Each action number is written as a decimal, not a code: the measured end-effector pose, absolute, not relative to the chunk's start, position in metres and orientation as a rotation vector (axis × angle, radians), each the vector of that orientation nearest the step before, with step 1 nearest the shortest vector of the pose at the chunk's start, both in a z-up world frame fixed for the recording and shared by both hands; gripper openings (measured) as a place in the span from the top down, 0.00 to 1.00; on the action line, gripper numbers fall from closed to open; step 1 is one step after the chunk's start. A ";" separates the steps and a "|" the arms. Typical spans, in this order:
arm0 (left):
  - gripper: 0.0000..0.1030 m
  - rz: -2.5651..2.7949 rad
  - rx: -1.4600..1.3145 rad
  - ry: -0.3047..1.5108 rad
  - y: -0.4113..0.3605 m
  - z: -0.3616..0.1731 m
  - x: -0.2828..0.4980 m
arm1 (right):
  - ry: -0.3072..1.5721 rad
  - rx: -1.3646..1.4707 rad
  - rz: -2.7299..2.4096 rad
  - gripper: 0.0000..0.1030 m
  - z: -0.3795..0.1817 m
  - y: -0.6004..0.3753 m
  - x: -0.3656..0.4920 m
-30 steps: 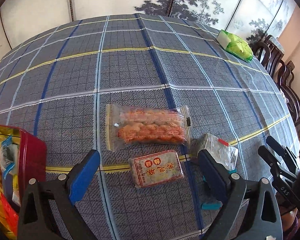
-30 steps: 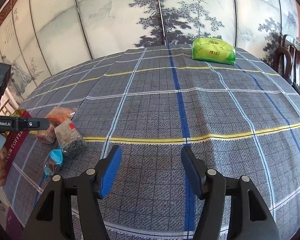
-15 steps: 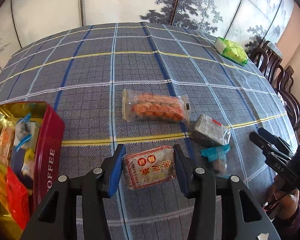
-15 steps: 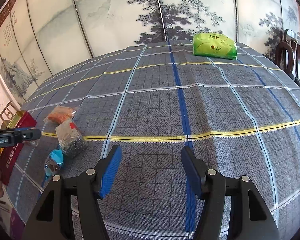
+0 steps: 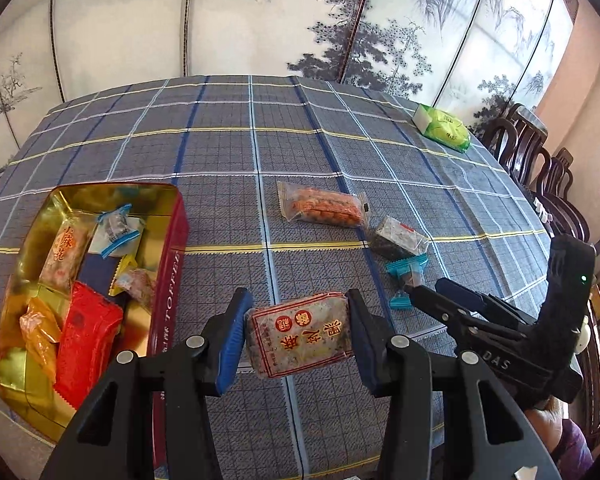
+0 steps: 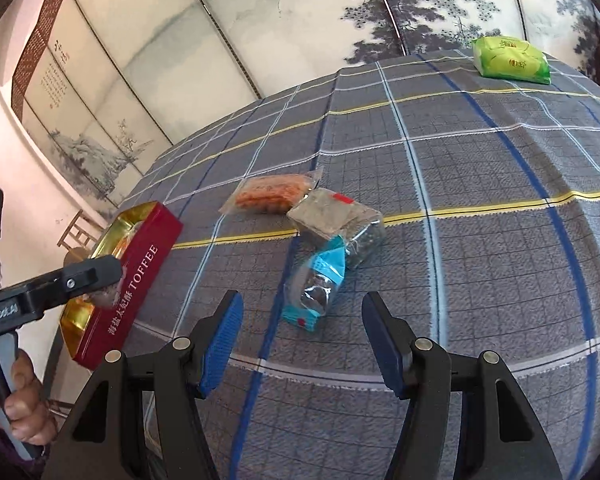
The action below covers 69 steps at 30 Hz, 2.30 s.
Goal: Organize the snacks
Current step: 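Carry the cake box toward the tin with the left gripper while the right grasps the teal-wrapped candy, then lower the cake box into the tin and open the left gripper while the right holds the teal candy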
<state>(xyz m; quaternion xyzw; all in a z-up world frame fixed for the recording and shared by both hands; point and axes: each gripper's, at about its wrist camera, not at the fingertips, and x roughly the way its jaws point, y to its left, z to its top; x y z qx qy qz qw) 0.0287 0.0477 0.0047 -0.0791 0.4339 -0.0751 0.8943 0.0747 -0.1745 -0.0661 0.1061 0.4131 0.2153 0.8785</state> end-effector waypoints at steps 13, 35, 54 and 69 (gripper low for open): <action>0.58 -0.008 -0.224 0.854 0.123 0.018 -0.005 | 0.839 0.104 0.466 0.74 -0.075 -0.162 0.080; 0.58 0.088 -0.147 0.871 0.157 -0.001 -0.019 | 0.742 0.150 0.133 0.74 -0.060 -0.280 0.113; 0.62 0.120 -0.072 0.809 0.145 0.001 -0.026 | 0.770 0.133 0.138 0.74 -0.067 -0.276 0.114; 0.30 0.261 0.139 0.683 0.118 0.016 -0.042 | 0.755 0.159 0.185 0.74 -0.058 -0.265 0.095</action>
